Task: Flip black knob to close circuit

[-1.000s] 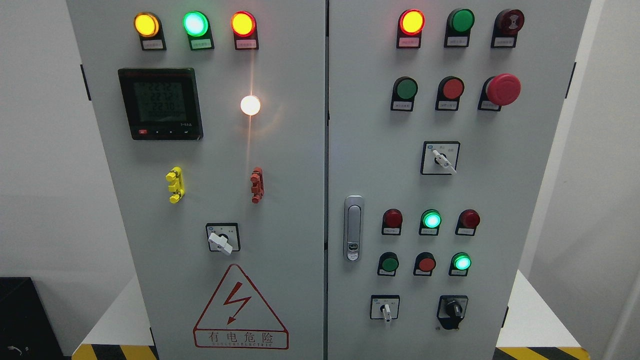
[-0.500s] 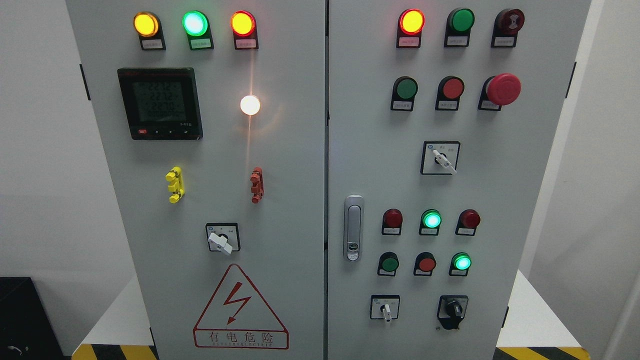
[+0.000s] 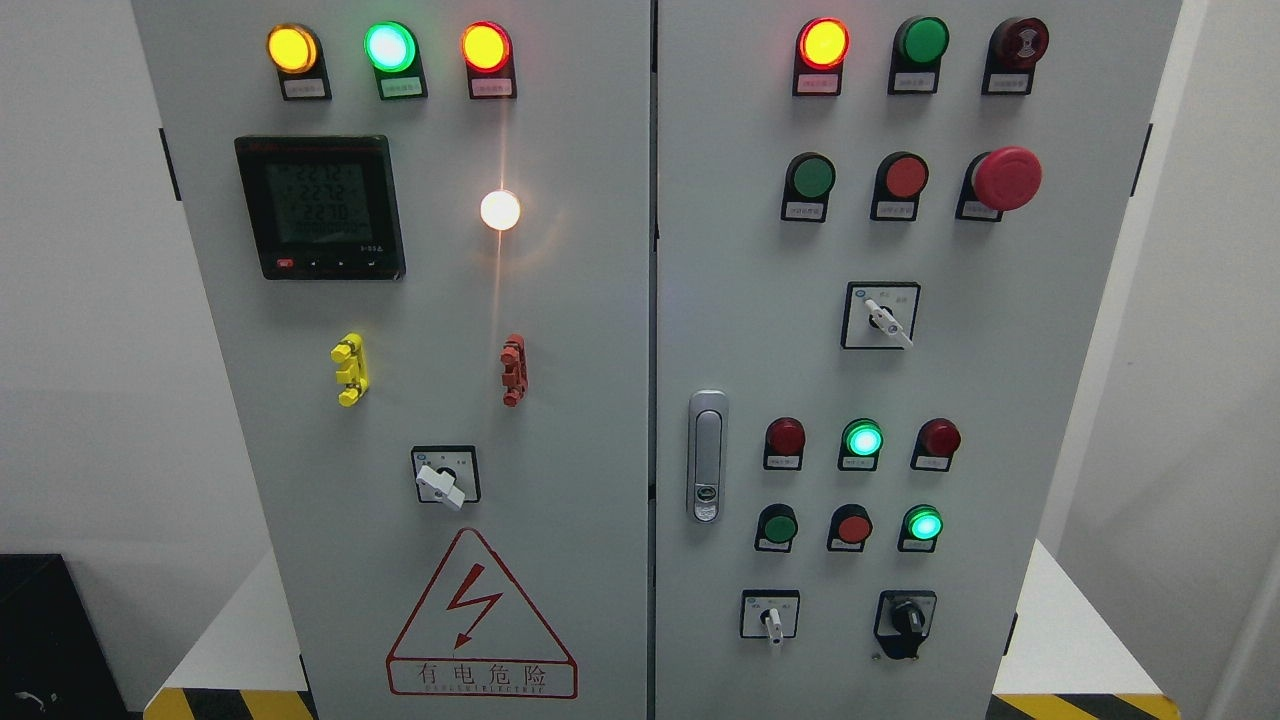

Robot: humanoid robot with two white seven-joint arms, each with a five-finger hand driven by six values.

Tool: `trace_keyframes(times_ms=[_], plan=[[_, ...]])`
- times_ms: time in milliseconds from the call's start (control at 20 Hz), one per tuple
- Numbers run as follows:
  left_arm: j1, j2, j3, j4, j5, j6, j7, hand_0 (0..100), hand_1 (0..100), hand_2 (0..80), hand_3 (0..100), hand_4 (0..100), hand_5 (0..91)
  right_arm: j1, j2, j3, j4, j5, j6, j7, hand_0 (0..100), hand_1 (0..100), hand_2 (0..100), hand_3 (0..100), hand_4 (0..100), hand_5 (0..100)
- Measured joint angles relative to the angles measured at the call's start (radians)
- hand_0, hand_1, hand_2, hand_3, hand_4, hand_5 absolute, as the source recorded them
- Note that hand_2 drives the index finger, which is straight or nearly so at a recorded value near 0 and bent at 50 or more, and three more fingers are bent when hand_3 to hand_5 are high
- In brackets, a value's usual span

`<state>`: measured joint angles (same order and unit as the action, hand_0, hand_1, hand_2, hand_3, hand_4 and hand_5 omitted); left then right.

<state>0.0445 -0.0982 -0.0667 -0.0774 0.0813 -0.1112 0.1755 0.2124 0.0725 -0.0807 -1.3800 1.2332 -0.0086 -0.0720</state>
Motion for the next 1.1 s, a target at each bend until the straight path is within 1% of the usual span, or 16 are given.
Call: trace_keyframes(times_ms=[250,400,550,700,800,900,1000,1100], plan=[[0.0,0.0,0.0,0.0,0.0,0.0,0.0,12,56,0.0,0,0,0.0,-0.001,0.01,-0.007,-0.123,0.035,-0.004,0.024,0,0,92,100,96,97],[0.0,0.0,0.0,0.0,0.0,0.0,0.0,12,56,0.0,0,0,0.0,-0.018,0.013,-0.009,-0.178,0.046,0.011,0.032,0,0,93,100,97,98],[0.0,0.0,0.0,0.0,0.0,0.0,0.0,12,56,0.0,0,0,0.0,-0.041,0.016,-0.012,-0.232,0.053,0.034,0.065,0,0,94,100,97,99],[0.0,0.0,0.0,0.0,0.0,0.0,0.0,12,56,0.0,0,0,0.0,-0.068,0.02,-0.014,-0.276,0.068,0.042,0.08,0,0,94,100,98,99],[0.0,0.0,0.0,0.0,0.0,0.0,0.0,12,56,0.0,0,0,0.0,-0.09,0.024,-0.015,-0.3,0.086,0.049,0.098,0,0,94,100,98,99],[0.0,0.0,0.0,0.0,0.0,0.0,0.0,12,56,0.0,0,0,0.0,-0.113,0.028,-0.017,-0.319,0.1,0.064,0.126,0,0,94,100,98,99],[0.0,0.0,0.0,0.0,0.0,0.0,0.0,12,56,0.0,0,0,0.0,-0.142,0.031,-0.021,-0.337,0.11,0.074,0.141,0,0,94,100,98,99],[0.0,0.0,0.0,0.0,0.0,0.0,0.0,12,56,0.0,0,0,0.0,-0.163,0.034,-0.027,-0.351,0.123,0.08,0.172,0,0,94,100,98,99]])
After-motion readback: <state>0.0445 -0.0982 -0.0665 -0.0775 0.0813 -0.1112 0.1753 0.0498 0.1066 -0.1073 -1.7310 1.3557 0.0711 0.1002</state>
